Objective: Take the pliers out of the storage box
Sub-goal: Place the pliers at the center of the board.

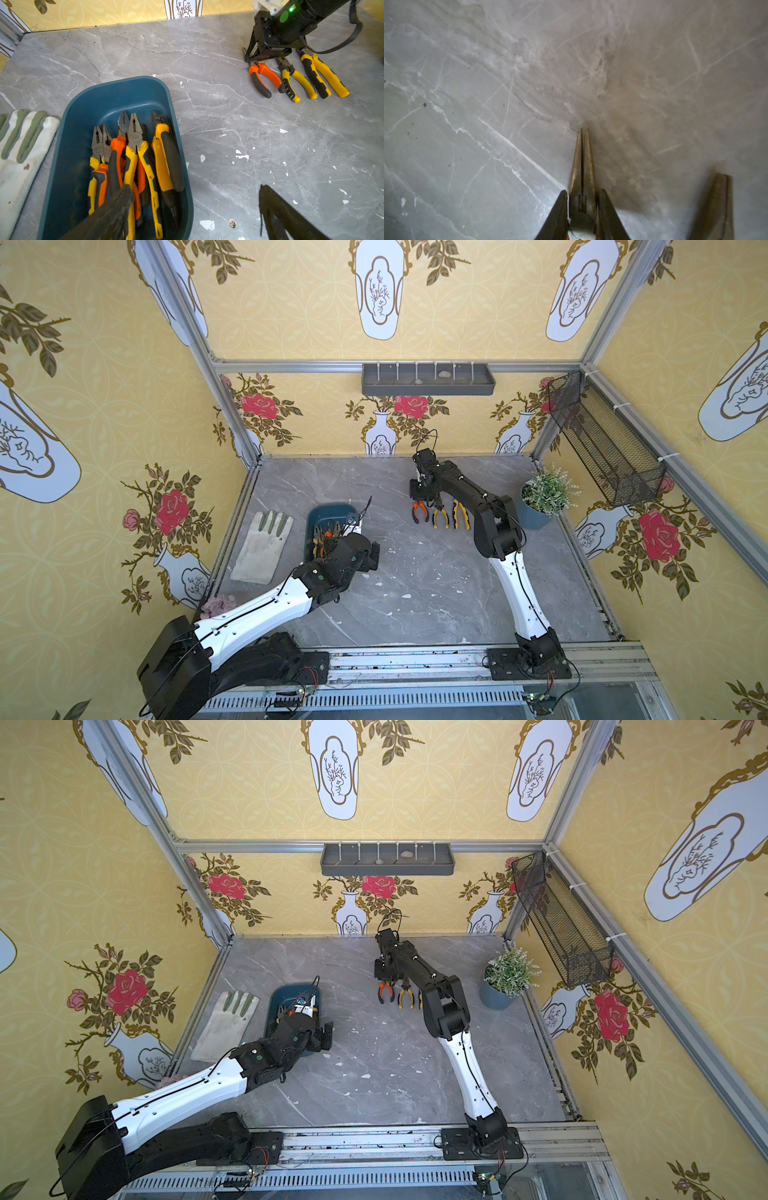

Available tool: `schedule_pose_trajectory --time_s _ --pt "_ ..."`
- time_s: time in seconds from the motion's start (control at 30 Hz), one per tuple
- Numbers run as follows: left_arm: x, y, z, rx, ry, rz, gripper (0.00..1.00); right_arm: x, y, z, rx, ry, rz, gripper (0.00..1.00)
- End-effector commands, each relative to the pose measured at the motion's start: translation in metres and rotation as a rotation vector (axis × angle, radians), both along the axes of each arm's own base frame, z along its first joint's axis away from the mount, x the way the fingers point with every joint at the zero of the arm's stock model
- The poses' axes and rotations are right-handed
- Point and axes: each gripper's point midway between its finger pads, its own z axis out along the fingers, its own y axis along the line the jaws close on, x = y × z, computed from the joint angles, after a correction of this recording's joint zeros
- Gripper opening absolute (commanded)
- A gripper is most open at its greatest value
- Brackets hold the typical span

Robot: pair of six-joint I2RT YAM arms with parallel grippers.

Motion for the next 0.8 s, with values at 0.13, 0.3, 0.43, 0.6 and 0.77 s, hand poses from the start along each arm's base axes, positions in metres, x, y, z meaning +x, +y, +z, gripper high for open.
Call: schedule_pose_trajectory --time_s 0.13,0.3,0.43,0.6,0.77 --pt "0.003 -0.004 0.003 -0.028 -0.008 -0.002 0.96 -0.018 -0.017 -0.016 -0.080 0.064 -0.014 0.35" --pt "0.003 -0.004 0.002 -0.031 -0.007 0.002 0.96 -0.021 -0.015 -0.017 -0.101 0.061 -0.009 0.27" --pt "0.003 -0.003 0.001 -0.030 -0.006 0.003 0.96 -0.027 -0.010 -0.013 -0.117 0.050 0.000 0.25" --pt "0.001 -0.004 0.003 -0.052 -0.005 0.003 0.95 -0.033 -0.008 -0.014 -0.140 0.053 -0.001 0.25" --pt "-0.002 0.000 0.005 -0.064 -0.008 0.005 0.95 -0.034 -0.011 -0.011 -0.151 0.052 -0.016 0.25"
